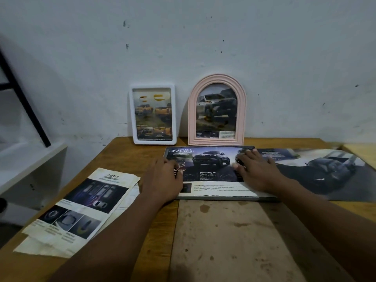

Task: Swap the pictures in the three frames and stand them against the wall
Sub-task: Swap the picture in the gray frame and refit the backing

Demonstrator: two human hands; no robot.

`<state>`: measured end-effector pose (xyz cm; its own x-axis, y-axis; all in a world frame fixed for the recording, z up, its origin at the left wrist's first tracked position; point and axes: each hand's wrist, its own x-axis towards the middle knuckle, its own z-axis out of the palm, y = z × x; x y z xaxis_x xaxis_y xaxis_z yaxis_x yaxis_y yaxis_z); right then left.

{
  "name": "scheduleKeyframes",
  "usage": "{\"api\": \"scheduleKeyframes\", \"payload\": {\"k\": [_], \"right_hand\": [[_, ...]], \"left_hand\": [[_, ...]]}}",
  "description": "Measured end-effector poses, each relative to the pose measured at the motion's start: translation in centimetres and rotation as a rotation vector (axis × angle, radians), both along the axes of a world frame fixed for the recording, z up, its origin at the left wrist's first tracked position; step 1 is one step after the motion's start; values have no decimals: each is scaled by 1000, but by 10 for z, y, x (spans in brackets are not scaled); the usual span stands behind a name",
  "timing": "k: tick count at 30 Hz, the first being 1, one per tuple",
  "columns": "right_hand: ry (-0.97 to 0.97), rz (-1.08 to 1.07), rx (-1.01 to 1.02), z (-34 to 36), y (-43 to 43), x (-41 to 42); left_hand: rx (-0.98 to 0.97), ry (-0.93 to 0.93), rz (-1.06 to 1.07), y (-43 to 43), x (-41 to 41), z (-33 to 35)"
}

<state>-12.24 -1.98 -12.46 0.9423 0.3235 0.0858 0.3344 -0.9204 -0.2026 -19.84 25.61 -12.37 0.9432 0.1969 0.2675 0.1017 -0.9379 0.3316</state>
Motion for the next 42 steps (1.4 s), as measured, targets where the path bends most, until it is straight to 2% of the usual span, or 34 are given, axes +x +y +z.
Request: {"api": "scheduleKeyframes", "payload": {"k": [5, 10, 17, 20, 22, 26, 30, 35, 42], "right_hand": [[-109, -65, 43, 6, 10, -9], [37, -91, 19, 1, 13, -18], [-4, -109, 51, -2, 13, -22], [-22, -111, 146, 0, 11, -24], [-26, -120, 238, 5, 8, -24], [-27, -82, 292, 16, -2, -32], [-144, -119, 281, 31, -20, -43], [-234, -232, 275, 33, -52, -72], [-249, -343, 175, 14, -86, -125]], "left_hand": [[-118, 11, 29, 4, 5, -2], [-103, 17, 19, 4, 2, -9], [-150, 27, -24, 3, -1, -7], [-172, 85, -39, 5, -1, -3], [-143, 124, -53, 7, 0, -2], [-138, 139, -55, 7, -1, -2], [-22, 101, -52, 7, -6, -1], [115, -113, 14, -14, -32, 11], [148, -71, -3, -44, -93, 28]]}}
